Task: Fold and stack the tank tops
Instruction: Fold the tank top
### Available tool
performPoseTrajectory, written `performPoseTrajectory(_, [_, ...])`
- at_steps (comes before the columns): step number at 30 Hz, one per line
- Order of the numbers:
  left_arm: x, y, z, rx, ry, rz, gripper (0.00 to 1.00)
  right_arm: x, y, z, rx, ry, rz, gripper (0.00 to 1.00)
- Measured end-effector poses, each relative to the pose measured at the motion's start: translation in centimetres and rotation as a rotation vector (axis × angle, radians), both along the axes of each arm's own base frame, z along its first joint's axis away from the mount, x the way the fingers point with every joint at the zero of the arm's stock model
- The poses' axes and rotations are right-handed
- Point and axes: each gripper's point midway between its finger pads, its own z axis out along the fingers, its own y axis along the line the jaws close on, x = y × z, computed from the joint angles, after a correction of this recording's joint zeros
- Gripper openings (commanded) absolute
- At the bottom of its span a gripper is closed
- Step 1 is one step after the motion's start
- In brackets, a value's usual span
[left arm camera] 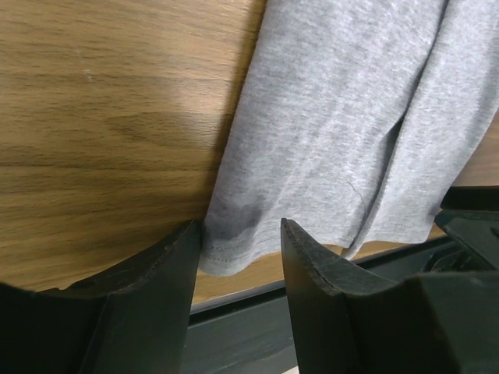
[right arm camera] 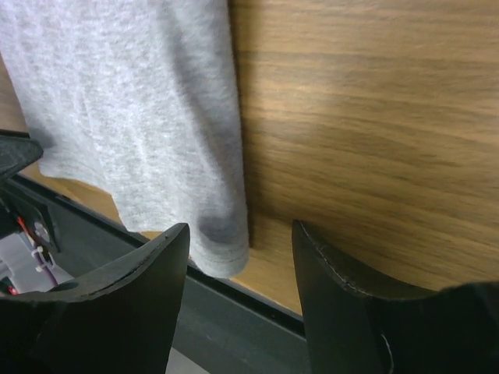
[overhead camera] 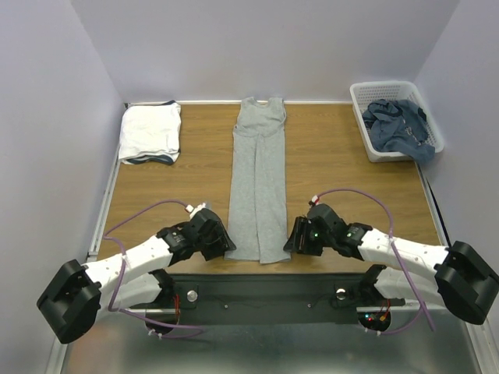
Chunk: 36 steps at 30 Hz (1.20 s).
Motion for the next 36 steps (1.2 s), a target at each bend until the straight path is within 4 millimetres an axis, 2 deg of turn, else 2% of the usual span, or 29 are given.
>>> performPoseTrajectory(4, [0.0,-0.4,-0.1,-0.018,0.006,-0.009,0.51,-0.8,0.6,0.0,0.007,0.015,0.014,0.61])
performPoseTrajectory(9, [-0.2,-0.7,-0.3,-0.029,0.017,-0.019,0.41,-1.5,1.1,-0.2,0.010,0.036,0.021,0.56])
performPoseTrajectory(12, [-0.4,-0.7,-0.5,-0.035,0.023,-0.021,0.32,-1.5,1.2,-0.4,0.010,0.048,0.012,0.51])
performPoseTrajectory(13, [-0.5,-0.7,-0.6,-0.037,0.027,-0.023,0.25,-1.5,1.3,-0.5,0.011,0.053,0.010,0.49])
performPoseTrajectory(16, [-0.8,-0.7,-0.9,-0.039,0.039,-0.026,0.12,-1.4,1.6,-0.8,0.009,0.062,0.009,0.31])
performPoseTrajectory(17, [-0.9,-0.7,-0.9,-0.042,0.041,-0.028,0.02,-1.3,1.7,-1.0,0.003,0.067,0.008,0.22])
performPoseTrajectory(18, [-0.9,-0.8,-0.9,-0.044,0.042,-0.028,0.00,-1.3,1.7,-1.1,-0.002,0.070,0.008,0.18])
performPoseTrajectory(24, [-1.9,-1.5,-0.8,-0.051,0.047,-0.068,0.00,-1.3,1.1,-1.4,-0.052,0.069,0.015,0.08])
performPoseTrajectory(28, [-4.5,-2.8,-0.8,-0.054,0.072,-0.149,0.00,-1.6,0.4,-0.2,-0.084,0.045,0.034,0.07])
performPoseTrajectory(32, [-7.2,-3.5,-0.7,-0.059,0.111,-0.213,0.00,-3.3,0.2,1.5,-0.073,0.022,0.080,0.06])
performPoseTrajectory(36, [-8.5,-3.6,-0.2,-0.072,0.132,-0.226,0.00,-6.2,0.6,1.8,-0.078,0.042,0.142,0.06])
